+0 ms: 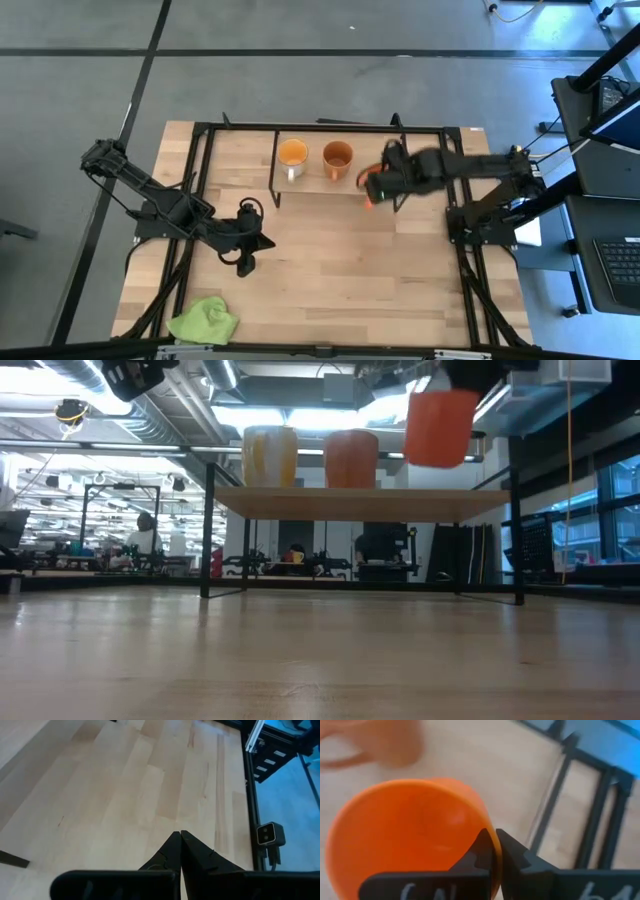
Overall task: Stack small to large cups/mugs on shelf
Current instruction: Put the orange mug on the shelf
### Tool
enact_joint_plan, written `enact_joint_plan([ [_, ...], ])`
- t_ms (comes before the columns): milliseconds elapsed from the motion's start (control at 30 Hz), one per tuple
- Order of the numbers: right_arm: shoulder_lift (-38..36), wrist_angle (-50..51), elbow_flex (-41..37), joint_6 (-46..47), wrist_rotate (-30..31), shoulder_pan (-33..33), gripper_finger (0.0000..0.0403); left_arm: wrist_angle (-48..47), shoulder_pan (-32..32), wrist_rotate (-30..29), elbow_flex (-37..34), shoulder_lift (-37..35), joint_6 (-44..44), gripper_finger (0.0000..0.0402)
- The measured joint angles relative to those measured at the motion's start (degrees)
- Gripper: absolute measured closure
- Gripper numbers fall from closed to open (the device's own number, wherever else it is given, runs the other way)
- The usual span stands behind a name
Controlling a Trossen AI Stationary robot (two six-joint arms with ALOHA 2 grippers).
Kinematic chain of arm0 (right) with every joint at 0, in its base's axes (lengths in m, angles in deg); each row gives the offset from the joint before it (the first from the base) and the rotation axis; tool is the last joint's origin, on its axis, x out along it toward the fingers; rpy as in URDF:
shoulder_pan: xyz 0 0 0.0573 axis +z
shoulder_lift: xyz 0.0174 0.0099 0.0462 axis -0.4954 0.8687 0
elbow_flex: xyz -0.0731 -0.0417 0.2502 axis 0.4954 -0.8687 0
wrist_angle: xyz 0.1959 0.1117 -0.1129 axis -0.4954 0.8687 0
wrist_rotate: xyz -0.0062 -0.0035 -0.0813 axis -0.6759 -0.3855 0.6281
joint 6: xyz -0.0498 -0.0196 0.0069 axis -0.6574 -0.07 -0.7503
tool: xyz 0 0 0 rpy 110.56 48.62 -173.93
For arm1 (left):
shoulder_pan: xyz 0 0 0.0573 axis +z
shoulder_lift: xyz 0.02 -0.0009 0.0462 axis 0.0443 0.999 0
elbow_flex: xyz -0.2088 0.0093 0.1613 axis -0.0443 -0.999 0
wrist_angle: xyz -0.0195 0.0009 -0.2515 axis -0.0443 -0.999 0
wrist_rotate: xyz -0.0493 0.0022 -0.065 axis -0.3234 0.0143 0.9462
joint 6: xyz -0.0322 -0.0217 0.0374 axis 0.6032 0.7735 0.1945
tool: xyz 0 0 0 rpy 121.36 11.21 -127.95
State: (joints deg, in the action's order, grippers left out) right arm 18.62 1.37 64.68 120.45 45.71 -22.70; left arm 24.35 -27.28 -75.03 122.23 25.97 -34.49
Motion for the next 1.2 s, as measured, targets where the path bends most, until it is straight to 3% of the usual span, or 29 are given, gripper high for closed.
enact_joint_plan([
  [133,-0.1,0.1,0.0,-7.1,-2.0,-8.3,0.0393,0.0,0.0,0.0,0.0,0.0,0.7,0.0401],
  [433,-1.6,-0.7,0.0,-24.3,-15.1,-22.4,0.0392,-0.1,0.0,-1.2,0.0,0.0,0.7,0.0401],
  [667,-1.3,-5.9,0.0,-38.0,-24.8,-26.6,0.0393,-0.4,0.1,-1.5,0.0,0.0,0.5,0.0401],
  [933,-1.1,-5.6,-0.3,-44.6,-22.7,-31.5,0.0393,-0.4,0.1,-1.5,0.0,0.0,0.8,0.0401],
  [1200,0.0,-6.1,-0.3,-51.8,-30.7,-33.1,0.0392,-0.4,0.1,-1.9,0.0,0.0,1.0,0.0401],
])
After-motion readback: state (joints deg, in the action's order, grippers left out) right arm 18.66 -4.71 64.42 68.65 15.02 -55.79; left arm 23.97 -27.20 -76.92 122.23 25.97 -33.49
